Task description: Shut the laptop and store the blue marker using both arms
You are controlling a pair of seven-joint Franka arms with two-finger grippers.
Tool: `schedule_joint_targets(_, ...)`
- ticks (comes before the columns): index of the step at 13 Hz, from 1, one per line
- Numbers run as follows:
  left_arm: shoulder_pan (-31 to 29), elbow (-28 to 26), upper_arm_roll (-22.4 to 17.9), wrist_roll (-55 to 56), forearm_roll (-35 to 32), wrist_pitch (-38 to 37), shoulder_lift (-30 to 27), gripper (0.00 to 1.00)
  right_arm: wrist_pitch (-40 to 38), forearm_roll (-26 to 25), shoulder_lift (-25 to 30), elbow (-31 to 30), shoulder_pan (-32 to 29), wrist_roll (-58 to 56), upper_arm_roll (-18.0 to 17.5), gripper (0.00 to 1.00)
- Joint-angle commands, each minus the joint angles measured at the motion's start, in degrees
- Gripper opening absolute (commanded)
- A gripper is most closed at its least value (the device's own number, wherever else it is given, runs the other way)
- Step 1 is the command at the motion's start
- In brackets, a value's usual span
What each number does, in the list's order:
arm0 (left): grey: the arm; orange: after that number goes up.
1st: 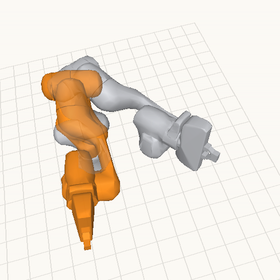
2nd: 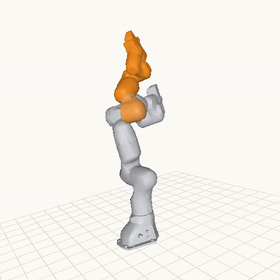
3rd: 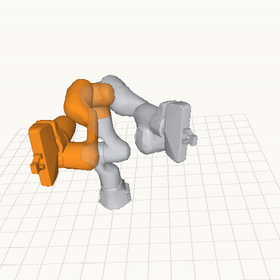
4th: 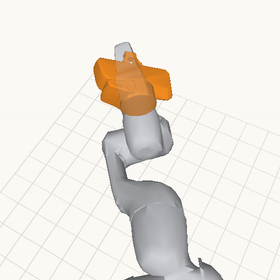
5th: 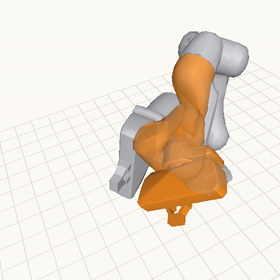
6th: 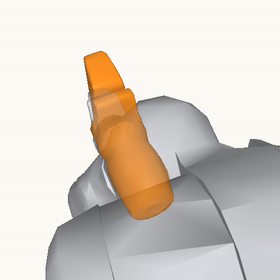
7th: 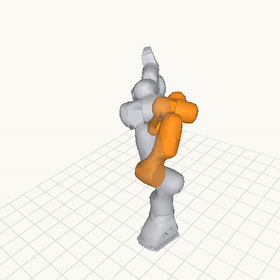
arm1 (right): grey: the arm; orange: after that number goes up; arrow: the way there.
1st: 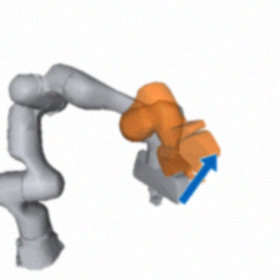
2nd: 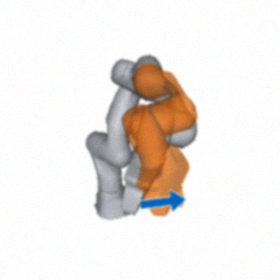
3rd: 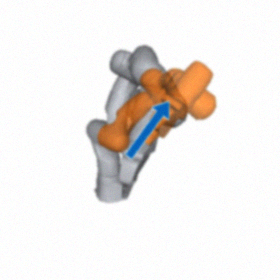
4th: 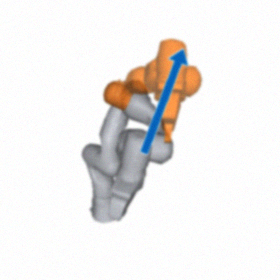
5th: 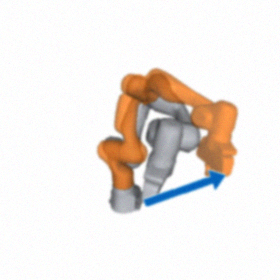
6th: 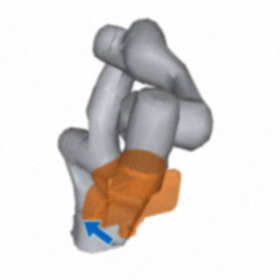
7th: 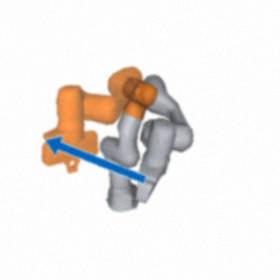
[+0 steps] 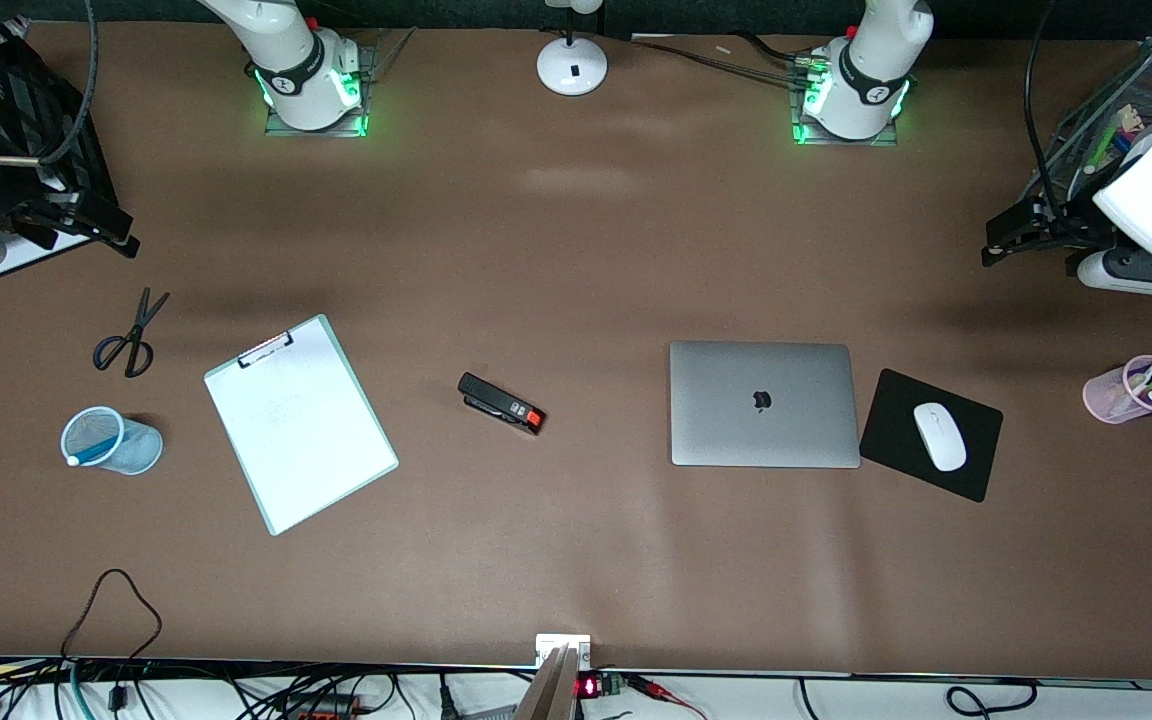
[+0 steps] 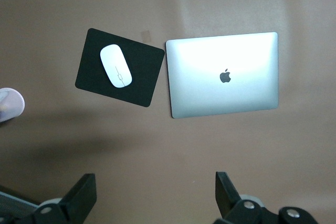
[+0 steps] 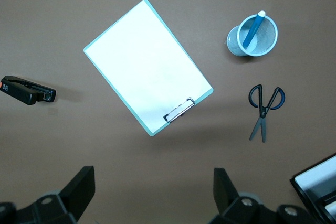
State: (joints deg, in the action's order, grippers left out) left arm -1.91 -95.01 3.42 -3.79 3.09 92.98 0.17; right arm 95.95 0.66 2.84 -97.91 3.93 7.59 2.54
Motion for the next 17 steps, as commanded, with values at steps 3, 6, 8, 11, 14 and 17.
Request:
schedule_joint_targets(3,0.1,2.1,0.1,-1.8,-1.0,-1.2,0.9,1.00,0.5,-0.6,0.8,-0.7,0.3,0.8,-0.3,1.00)
schedule_joint_targets(6,0.1,2.1,0.1,-1.8,-1.1,-1.2,0.9,1.00,0.5,-0.5,0.8,-0.7,0.6,0.7,-0.3,1.00)
schedule_joint_targets(8,0.0,2.1,0.1,-1.8,-1.1,-1.2,0.9,1.00,0.4,-0.6,0.8,-0.8,0.6,0.7,-0.3,1.00)
schedule_joint_targets(11,0.0,2.1,0.1,-1.8,-1.1,-1.2,0.9,1.00,0.4,-0.6,0.8,-0.8,0.6,-0.9,-0.3,1.00)
schedule_joint_targets(14,0.0,2.2,0.1,-1.8,-1.1,-1.2,0.9,1.00,0.7,-0.6,0.8,-0.8,0.6,-2.9,-0.3,1.00)
schedule_joint_targets(17,0.0,2.0,0.2,-1.7,-1.1,-1.2,0.9,1.00,0.8,-0.8,-0.5,-0.3,0.5,-3.3,-0.3,1.00)
